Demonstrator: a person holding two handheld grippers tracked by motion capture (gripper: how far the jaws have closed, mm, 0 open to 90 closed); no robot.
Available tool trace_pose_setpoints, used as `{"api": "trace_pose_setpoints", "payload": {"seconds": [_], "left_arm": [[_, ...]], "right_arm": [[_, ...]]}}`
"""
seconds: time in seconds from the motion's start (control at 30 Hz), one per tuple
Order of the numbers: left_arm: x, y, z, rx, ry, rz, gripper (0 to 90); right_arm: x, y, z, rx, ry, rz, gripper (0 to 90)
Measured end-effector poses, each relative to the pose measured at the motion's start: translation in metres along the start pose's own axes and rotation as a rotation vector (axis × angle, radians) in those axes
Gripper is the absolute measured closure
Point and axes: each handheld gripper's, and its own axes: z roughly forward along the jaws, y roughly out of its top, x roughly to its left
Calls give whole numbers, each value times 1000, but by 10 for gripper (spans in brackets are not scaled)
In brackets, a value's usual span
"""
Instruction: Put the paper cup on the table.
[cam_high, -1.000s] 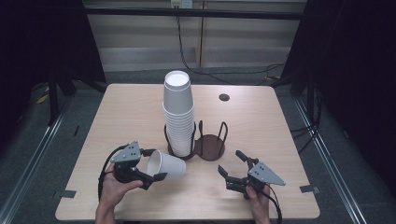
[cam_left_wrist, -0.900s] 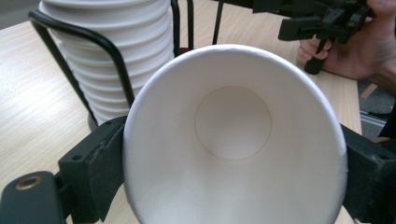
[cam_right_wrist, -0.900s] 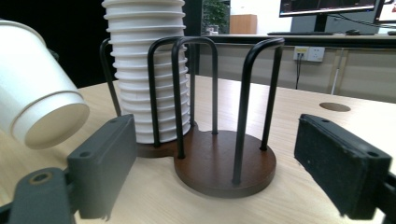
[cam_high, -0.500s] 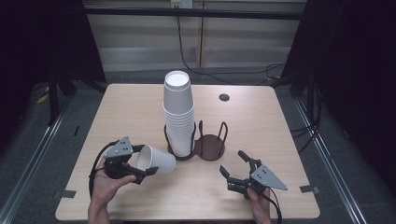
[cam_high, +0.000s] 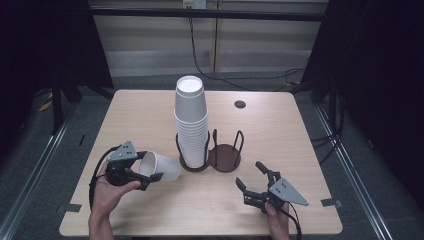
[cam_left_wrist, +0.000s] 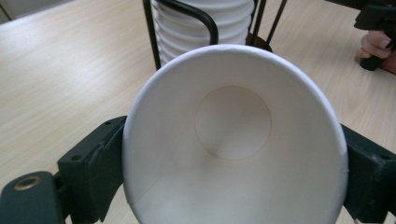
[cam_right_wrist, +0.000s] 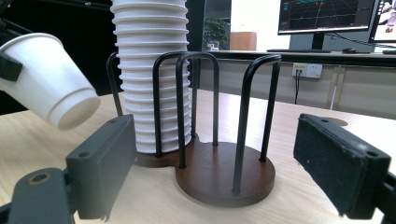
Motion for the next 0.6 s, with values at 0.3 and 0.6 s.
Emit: {"api": "trace_pose_setpoints", "payload": {"seconds": [0.3, 0.6], "left_arm": [[16, 7, -7, 37, 47, -26, 99], [31, 21, -1, 127, 80, -51, 99]], "right_arm": [[0, 0, 0, 1, -1, 0, 127], [0, 0, 0, 2, -5, 2, 127]]}}
